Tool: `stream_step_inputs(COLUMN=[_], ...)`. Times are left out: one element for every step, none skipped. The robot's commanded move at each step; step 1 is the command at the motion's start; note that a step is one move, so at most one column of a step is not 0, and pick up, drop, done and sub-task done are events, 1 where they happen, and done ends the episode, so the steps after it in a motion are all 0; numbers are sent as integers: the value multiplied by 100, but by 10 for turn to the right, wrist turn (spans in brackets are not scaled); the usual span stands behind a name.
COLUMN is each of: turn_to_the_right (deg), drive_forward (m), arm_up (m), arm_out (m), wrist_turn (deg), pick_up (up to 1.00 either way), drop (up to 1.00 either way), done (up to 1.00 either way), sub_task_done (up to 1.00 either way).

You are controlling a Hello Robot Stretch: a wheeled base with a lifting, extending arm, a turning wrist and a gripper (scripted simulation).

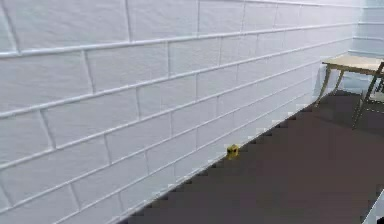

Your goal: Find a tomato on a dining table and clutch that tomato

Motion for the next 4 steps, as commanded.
stream_step_inputs(turn_to_the_right=[0,180,0,450], drive_forward=[30,0,85,0], arm_up=[0,0,0,0], arm_out=[0,0,0,0], wrist_turn=[0,0,0,0], pick_up=[0,0,0,0], drop=[0,0,0,0], done=[0,0,0,0], sub_task_done=[0,0,0,0])
